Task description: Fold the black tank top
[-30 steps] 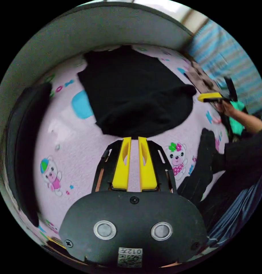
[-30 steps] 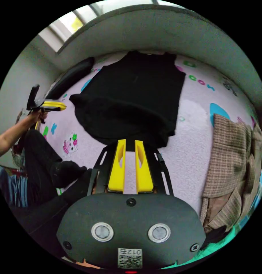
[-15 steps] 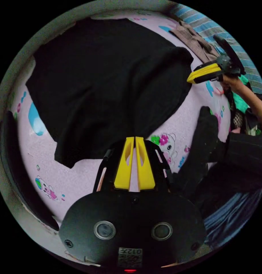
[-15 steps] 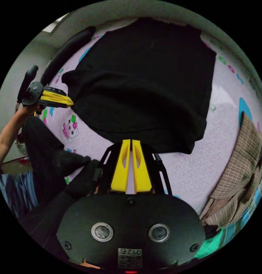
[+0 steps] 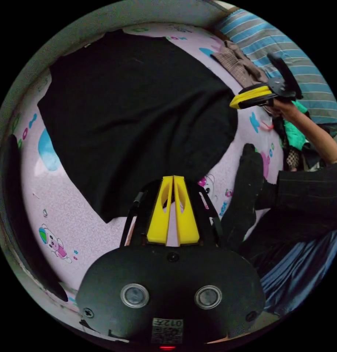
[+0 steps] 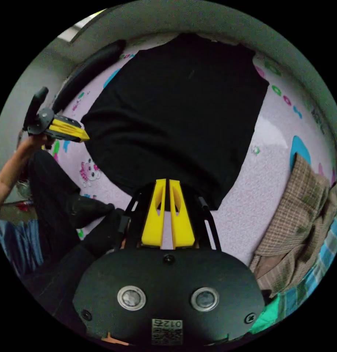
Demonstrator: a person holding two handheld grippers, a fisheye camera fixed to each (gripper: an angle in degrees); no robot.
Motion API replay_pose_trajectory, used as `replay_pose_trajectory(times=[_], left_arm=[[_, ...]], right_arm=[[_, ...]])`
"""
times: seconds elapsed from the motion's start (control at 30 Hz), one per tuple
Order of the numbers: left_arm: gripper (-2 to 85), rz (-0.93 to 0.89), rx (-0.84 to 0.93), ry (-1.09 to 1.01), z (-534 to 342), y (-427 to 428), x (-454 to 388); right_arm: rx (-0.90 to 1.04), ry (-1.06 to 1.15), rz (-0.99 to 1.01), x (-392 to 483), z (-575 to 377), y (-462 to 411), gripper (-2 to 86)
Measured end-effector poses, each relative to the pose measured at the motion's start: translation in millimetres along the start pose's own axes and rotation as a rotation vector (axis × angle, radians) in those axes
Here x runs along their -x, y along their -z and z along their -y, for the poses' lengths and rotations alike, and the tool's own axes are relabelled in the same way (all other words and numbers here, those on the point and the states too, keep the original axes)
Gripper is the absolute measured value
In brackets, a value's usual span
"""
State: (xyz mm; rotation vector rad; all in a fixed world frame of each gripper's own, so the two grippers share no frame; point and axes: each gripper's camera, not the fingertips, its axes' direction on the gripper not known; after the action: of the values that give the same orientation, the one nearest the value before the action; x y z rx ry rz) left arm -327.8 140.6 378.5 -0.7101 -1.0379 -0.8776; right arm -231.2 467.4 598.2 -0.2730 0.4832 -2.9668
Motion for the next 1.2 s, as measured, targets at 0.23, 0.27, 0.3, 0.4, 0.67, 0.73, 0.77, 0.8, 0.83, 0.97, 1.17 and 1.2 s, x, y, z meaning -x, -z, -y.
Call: replay_pose_trajectory(times=[0.23, 0.27, 0.3, 0.4, 0.67, 0.73, 0.77, 0.8, 0.83, 0.97, 1.17, 1.2], left_arm=[[0.8, -0.01, -0.109, -0.118, -2.9, -2.0, -43.8], [0.8, 0.022, -0.13, -0.145, -1.3, -3.9, -56.4], [0.8, 0.047, -0.137, -0.179, 1.9, -7.5, -69.0], [0.9, 0.077, -0.151, -0.215, 10.5, -14.4, -89.5], [1.9, 0.026, -0.106, -0.223, 37.5, -37.3, -107.6], [2.2, 0.012, -0.089, -0.228, 38.8, -41.5, -108.8], [2.3, 0.013, -0.085, -0.235, 38.5, -43.0, -110.8], [2.4, 0.014, -0.084, -0.239, 38.2, -43.4, -112.0], [2.5, 0.018, -0.084, -0.245, 37.5, -43.6, -114.1], [2.5, 0.034, -0.061, -0.241, 36.8, -48.6, -114.0], [2.2, 0.025, -0.079, -0.224, 35.1, -45.8, -111.0], [2.1, 0.025, -0.081, -0.226, 35.1, -45.3, -111.5]], right_arm=[[-0.009, 0.076, -0.071, 30.7, -10.9, -10.1, 4.7], [-0.01, 0.073, -0.075, 31.9, -11.6, -10.9, 4.7], [-0.004, 0.072, -0.085, 34.8, -12.1, -13.4, 4.7], [0.02, 0.084, -0.124, 44.3, -12.2, -20.8, 4.2], [-0.014, 0.013, -0.045, 50.8, -25.5, -15.3, -0.7], [-0.02, -0.007, -0.031, 51.7, -33.3, -12.3, -0.9], [-0.015, -0.011, -0.029, 51.9, -35.1, -12.2, -0.9], [-0.002, -0.022, -0.039, 51.6, -38.5, -12.9, -0.9], [0.009, -0.031, -0.044, 50.9, -42.1, -13.8, -0.9], [-0.028, -0.061, -0.052, 48.7, -52.1, -10.9, -0.8], [-0.069, -0.03, -0.047, 61.5, -43.7, -8.4, 0.7], [-0.065, -0.012, -0.059, 65.8, -39.7, -9.7, 1.0]])
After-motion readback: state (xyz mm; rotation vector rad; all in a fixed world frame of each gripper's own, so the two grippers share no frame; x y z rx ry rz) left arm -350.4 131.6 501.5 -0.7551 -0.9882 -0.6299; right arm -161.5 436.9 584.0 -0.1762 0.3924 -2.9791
